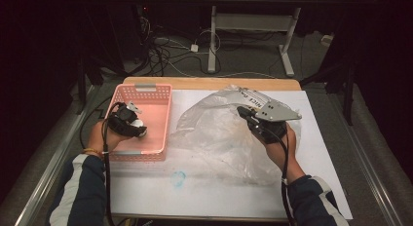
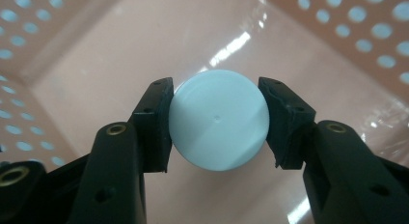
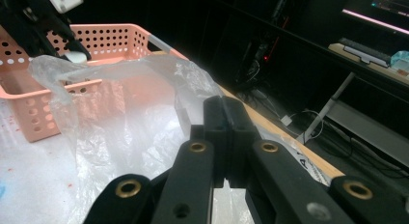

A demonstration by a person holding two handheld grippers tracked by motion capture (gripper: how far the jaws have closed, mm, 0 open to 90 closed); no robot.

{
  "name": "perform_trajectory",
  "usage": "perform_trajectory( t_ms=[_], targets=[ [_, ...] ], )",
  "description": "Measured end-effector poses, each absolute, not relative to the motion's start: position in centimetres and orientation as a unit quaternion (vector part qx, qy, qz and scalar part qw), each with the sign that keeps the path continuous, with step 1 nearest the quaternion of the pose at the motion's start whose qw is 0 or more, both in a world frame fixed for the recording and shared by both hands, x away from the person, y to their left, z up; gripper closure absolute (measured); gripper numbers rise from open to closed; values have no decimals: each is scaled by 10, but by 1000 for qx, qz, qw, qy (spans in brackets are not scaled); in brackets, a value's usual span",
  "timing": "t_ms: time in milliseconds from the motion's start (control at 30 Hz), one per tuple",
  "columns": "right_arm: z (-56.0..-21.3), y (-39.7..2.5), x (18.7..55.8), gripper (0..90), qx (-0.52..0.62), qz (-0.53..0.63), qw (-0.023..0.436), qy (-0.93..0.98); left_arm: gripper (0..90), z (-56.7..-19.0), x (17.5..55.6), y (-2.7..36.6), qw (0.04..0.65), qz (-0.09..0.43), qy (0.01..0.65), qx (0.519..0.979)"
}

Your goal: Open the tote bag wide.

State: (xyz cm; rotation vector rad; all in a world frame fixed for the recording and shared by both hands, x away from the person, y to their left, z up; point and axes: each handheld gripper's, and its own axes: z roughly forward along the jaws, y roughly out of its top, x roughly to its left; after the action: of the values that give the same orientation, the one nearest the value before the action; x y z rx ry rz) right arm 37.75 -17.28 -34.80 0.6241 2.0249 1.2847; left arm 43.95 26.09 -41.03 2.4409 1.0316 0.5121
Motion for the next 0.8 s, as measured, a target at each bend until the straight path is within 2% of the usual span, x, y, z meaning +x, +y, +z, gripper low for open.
perform_trajectory(
  t_ms=[133, 367, 633, 800],
  targets=[
    [-345, -172, 379, 900, 247, 493, 329, 767, 482, -398, 422, 262, 263, 214, 364, 868],
    [-338, -164, 384, 900, 256, 478, 361, 759, 482, -388, 397, 261, 317, 231, 350, 850],
    [-334, -164, 397, 900, 278, 457, 398, 745, 482, -380, 375, 247, 336, 240, 319, 853],
    [-335, -166, 402, 900, 286, 453, 399, 745, 482, -380, 363, 233, 350, 247, 298, 853]
  ],
)
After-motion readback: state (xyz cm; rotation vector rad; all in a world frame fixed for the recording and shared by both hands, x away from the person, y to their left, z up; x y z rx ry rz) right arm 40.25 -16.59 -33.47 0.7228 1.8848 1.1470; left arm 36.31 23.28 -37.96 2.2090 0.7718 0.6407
